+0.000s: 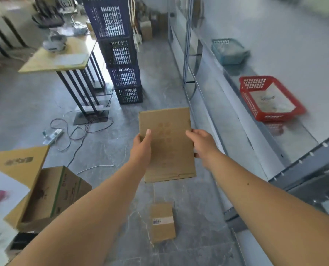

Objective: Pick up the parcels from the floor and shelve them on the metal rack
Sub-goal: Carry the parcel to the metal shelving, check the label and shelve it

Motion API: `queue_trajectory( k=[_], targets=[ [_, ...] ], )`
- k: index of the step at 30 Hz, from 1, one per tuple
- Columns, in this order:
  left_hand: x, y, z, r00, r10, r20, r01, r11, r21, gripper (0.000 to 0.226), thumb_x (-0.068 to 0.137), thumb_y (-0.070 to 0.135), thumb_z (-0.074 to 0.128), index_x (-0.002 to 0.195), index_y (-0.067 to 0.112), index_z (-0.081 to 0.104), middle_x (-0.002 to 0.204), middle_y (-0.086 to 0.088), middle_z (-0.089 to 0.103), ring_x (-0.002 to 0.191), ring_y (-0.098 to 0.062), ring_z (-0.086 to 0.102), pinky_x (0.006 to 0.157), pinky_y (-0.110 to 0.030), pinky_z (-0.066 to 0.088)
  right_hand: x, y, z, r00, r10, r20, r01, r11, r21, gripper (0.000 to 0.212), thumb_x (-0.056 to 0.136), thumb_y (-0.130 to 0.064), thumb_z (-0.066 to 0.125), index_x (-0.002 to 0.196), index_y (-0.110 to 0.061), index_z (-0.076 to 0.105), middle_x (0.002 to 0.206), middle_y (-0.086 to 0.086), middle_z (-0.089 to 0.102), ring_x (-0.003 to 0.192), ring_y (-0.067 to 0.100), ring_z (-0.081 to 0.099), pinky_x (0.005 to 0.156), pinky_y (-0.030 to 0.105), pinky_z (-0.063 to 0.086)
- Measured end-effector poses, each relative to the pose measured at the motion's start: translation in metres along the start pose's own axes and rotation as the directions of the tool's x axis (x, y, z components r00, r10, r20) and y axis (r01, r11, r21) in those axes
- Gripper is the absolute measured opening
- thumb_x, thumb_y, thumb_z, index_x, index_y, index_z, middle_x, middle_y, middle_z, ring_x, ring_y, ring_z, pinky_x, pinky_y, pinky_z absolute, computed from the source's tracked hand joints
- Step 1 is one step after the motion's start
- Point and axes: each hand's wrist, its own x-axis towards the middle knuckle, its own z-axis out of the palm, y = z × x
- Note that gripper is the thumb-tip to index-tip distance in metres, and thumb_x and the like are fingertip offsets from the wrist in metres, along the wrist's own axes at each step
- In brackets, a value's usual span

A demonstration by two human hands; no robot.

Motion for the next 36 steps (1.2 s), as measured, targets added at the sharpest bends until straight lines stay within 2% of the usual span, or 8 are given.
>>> queue_trajectory(
  k=[4, 9, 11, 13, 16, 25, 30, 36],
  targets=[
    [-0.032, 0.07, -0.012, 0.983, 0.16, -0.086, -0.163, 0.986, -0.024, 0.065, 0.103, 0.063, 0.04, 0.155, 0.023, 0.045, 0.13, 0.006, 0.053, 0.111, -0.015, 0.046, 0.092, -0.037, 0.032, -0.028, -0.073, -0.011, 0.994, -0.104, 0.016, 0.103, 0.994, 0.025, 0.017, 0.097, -0.027, 0.068, 0.081, -0.029, 0.069, 0.105, 0.009, 0.071, 0.09, 0.023, 0.066, 0.093, 0.057, 0.056],
    [-0.067, 0.153, -0.037, 0.953, 0.274, -0.126, -0.282, 0.958, -0.05, 0.063, 0.103, 0.062, 0.041, 0.154, 0.024, 0.045, 0.135, 0.003, 0.055, 0.118, -0.021, 0.05, 0.099, -0.039, 0.037, -0.063, -0.152, -0.019, 0.978, -0.204, 0.037, 0.202, 0.978, 0.053, 0.025, 0.097, -0.033, 0.068, 0.118, -0.02, 0.073, 0.116, 0.008, 0.075, 0.105, 0.028, 0.071, 0.102, 0.056, 0.055],
    [-0.081, 0.181, -0.047, 0.94, 0.314, -0.136, -0.324, 0.945, -0.055, 0.063, 0.104, 0.061, 0.041, 0.156, 0.024, 0.043, 0.133, 0.003, 0.053, 0.122, -0.021, 0.049, 0.103, -0.039, 0.036, -0.076, -0.18, -0.022, 0.963, -0.262, 0.059, 0.26, 0.965, 0.029, 0.017, 0.098, -0.032, 0.066, 0.108, -0.022, 0.075, 0.113, 0.012, 0.074, 0.1, 0.029, 0.07, 0.095, 0.053, 0.057],
    [-0.095, 0.206, -0.056, 0.924, 0.354, -0.146, -0.367, 0.927, -0.073, 0.059, 0.105, 0.056, 0.041, 0.155, 0.024, 0.044, 0.128, 0.004, 0.052, 0.12, -0.02, 0.049, 0.099, -0.036, 0.033, -0.086, -0.205, -0.025, 0.946, -0.317, 0.064, 0.316, 0.948, 0.018, 0.015, 0.1, -0.029, 0.064, 0.088, -0.025, 0.071, 0.103, 0.013, 0.074, 0.089, 0.023, 0.067, 0.083, 0.044, 0.056],
    [-0.118, 0.241, -0.068, 0.901, 0.399, -0.172, -0.418, 0.904, -0.093, 0.052, 0.107, 0.049, 0.041, 0.153, 0.025, 0.047, 0.122, 0.005, 0.058, 0.107, -0.018, 0.053, 0.094, -0.035, 0.032, -0.1, -0.24, -0.029, 0.916, -0.392, 0.078, 0.394, 0.919, -0.009, 0.022, 0.103, -0.032, 0.06, 0.082, -0.029, 0.068, 0.066, -0.022, 0.073, 0.06, -0.007, 0.066, 0.056, 0.014, 0.047],
    [-0.181, 0.327, -0.102, 0.785, 0.544, -0.295, -0.576, 0.817, -0.026, 0.041, 0.106, 0.046, 0.039, 0.138, 0.029, 0.057, 0.089, 0.017, 0.053, 0.079, -0.002, 0.048, 0.067, -0.026, 0.033, -0.153, -0.329, -0.037, 0.872, -0.471, 0.136, 0.456, 0.881, 0.127, 0.019, 0.102, -0.041, 0.06, 0.089, -0.031, 0.069, 0.075, -0.015, 0.077, 0.082, 0.014, 0.069, 0.072, 0.035, 0.053],
    [-0.209, 0.365, -0.125, 0.745, 0.607, -0.277, -0.649, 0.755, -0.091, 0.049, 0.105, 0.051, 0.041, 0.144, 0.025, 0.056, 0.125, 0.003, 0.06, 0.11, -0.02, 0.054, 0.091, -0.034, 0.035, -0.185, -0.368, -0.046, 0.852, -0.502, 0.145, 0.486, 0.863, 0.135, 0.025, 0.103, -0.048, 0.056, 0.095, -0.029, 0.07, 0.084, -0.01, 0.075, 0.075, 0.013, 0.071, 0.06, 0.029, 0.054],
    [-0.236, 0.39, -0.143, 0.722, 0.635, -0.274, -0.688, 0.7, -0.191, 0.047, 0.102, 0.065, 0.038, 0.131, 0.033, 0.057, 0.104, 0.019, 0.057, 0.103, -0.013, 0.056, 0.094, -0.039, 0.036, -0.207, -0.404, -0.052, 0.829, -0.535, 0.163, 0.509, 0.842, 0.176, 0.035, 0.102, -0.056, 0.052, 0.101, -0.028, 0.073, 0.076, -0.013, 0.078, 0.059, 0.009, 0.074, 0.046, 0.026, 0.056]
  ],
)
